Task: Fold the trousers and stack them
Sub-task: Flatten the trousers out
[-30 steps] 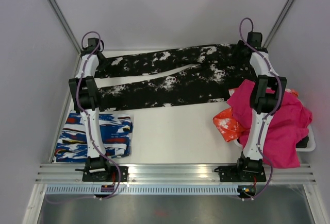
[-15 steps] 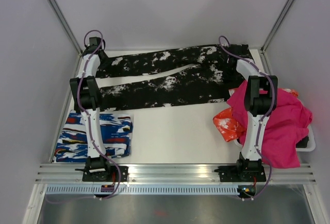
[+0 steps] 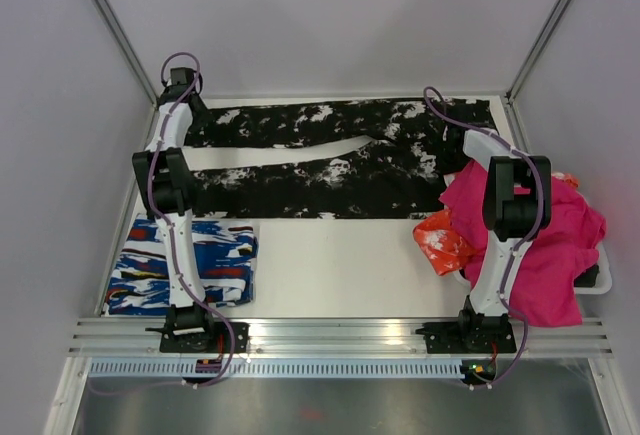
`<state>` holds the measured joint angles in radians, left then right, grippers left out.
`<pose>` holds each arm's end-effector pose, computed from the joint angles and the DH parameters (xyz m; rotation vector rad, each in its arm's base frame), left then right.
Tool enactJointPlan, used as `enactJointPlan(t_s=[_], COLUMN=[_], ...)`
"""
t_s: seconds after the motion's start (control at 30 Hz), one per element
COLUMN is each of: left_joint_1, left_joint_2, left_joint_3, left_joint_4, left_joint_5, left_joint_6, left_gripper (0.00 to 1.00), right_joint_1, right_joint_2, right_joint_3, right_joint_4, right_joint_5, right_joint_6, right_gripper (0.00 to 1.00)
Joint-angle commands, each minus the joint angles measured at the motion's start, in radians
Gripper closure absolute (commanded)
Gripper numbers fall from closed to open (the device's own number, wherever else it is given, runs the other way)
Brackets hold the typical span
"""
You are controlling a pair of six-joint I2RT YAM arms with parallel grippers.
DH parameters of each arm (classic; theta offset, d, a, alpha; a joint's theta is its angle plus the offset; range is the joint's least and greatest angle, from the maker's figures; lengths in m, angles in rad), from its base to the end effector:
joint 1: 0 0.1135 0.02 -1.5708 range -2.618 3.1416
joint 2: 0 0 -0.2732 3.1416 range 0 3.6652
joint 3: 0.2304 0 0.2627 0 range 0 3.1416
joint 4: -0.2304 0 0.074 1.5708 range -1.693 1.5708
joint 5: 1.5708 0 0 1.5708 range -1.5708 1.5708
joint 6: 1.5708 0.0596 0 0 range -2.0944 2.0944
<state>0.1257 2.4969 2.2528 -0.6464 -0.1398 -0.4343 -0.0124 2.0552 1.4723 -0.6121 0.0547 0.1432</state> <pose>0.5791 0.0815 0.1707 -0.7351 2.3368 0.0362 0.4427 -0.0088 0.1404 0.2291 2.7534 -0.0411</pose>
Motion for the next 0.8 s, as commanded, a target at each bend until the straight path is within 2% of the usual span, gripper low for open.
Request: enactJointPlan(t_s=[0.0, 0.07, 0.13, 0.17, 0.3, 0.37, 0.43, 0.47, 0.5, 0.57, 0.67, 0.7, 0.77], left_joint_1=[-0.003, -0.003, 0.000, 0.000, 0.002, 0.002, -0.001, -0.004, -0.014, -0.029, -0.064, -0.076, -0.089], left_joint_2=[-0.092, -0.098, -0.115, -0.121, -0.148, -0.155, -0.152, -0.144, -0.138, -0.119, -0.109, -0.104, -0.101], left_joint_3=[0.002, 0.001, -0.007, -0.010, -0.015, -0.016, -0.016, -0.016, -0.018, -0.013, -0.012, -0.012, -0.013], left_joint_4=[-0.002, -0.015, -0.013, -0.010, 0.023, 0.042, 0.070, 0.079, 0.094, 0.102, 0.102, 0.103, 0.120], left_joint_5=[-0.070, -0.098, -0.110, -0.113, -0.066, -0.029, 0.052, 0.090, 0.156, 0.198, 0.200, 0.219, 0.255], left_joint_6=[0.058, 0.055, 0.057, 0.052, 0.006, -0.032, -0.072, -0.111, -0.128, -0.145, -0.118, -0.109, -0.080], left_gripper=[0.53, 0.52, 0.49, 0.43, 0.37, 0.36, 0.39, 0.42, 0.50, 0.64, 0.80, 0.89, 0.98], right_joint_1=[-0.001, -0.001, -0.001, -0.001, -0.001, -0.003, -0.004, -0.004, -0.004, -0.004, -0.001, 0.000, 0.002], right_joint_2=[0.026, 0.019, 0.014, 0.017, 0.078, 0.137, 0.187, 0.201, 0.216, 0.273, 0.356, 0.370, 0.402], right_joint_3=[-0.026, 0.031, 0.125, 0.175, 0.480, 0.638, 0.695, 0.697, 0.697, 0.698, 0.718, 0.720, 0.717], right_joint_4=[-0.136, -0.146, -0.159, -0.172, -0.187, -0.141, -0.077, -0.001, 0.033, 0.099, 0.103, 0.098, 0.088], right_joint_5=[-0.033, -0.050, -0.119, -0.133, -0.193, -0.203, -0.220, -0.223, -0.228, -0.249, -0.256, -0.256, -0.253], right_joint_6=[-0.051, -0.062, -0.062, -0.060, -0.011, 0.016, 0.047, 0.067, 0.087, 0.130, 0.127, 0.122, 0.107], right_gripper=[0.94, 0.94, 0.88, 0.84, 0.60, 0.56, 0.58, 0.66, 0.71, 0.84, 0.92, 0.94, 0.98])
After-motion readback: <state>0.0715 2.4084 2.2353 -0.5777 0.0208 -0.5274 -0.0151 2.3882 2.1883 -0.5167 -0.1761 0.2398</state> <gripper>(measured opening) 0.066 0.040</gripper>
